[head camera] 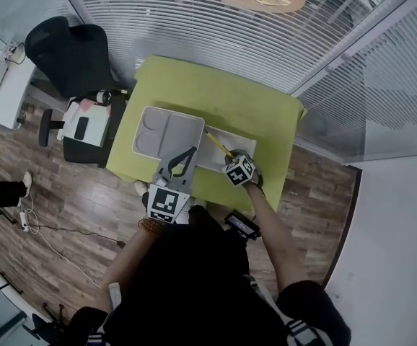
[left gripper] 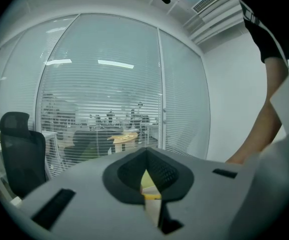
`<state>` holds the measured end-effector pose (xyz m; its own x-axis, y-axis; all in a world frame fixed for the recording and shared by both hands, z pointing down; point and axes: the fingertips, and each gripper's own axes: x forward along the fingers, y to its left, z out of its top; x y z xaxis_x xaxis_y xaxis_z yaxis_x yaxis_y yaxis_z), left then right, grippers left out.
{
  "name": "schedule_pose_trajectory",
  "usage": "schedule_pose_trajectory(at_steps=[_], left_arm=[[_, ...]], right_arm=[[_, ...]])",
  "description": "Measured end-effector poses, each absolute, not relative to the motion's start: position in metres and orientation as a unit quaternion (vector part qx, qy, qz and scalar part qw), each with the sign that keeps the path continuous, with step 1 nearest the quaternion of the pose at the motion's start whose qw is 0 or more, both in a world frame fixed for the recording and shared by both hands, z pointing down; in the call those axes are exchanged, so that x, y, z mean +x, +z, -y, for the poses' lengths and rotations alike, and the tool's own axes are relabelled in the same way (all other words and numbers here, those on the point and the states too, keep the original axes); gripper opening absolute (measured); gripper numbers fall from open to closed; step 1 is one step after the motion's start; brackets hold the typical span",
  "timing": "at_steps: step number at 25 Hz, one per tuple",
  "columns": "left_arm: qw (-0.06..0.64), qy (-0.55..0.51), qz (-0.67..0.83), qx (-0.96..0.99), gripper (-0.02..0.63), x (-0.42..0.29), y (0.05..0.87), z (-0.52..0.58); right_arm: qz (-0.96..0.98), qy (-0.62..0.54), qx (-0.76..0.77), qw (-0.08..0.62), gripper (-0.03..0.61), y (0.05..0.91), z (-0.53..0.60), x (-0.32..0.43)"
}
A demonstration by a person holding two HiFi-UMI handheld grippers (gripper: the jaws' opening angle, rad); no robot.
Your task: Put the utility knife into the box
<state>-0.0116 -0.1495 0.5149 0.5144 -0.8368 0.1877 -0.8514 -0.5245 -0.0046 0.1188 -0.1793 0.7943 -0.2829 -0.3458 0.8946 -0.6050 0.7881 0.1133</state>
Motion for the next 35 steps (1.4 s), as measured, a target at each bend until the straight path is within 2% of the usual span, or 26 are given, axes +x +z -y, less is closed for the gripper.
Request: schedule_pose_trajectory(at_steps=[21,29,35], left_arm=[[0.036,0.069,0.507,0.859,0.009,-0.039,0.508,0.133],[0.039,0.069,0.505,0.860,0.009,-0.047,0.510,0.130],[0.031,0.062,0.498,0.865,0.009,-0.040,0.504,0.137]], right_arm=[[0.752,0.159,0.267,0.581,0.064,0.821,0.182,0.116],[0.766,0.148,0.275,0.562,0.079,0.809,0.181,0.108],[0.789,0.143,0.299,0.516,0.089,0.772,0.190,0.113]])
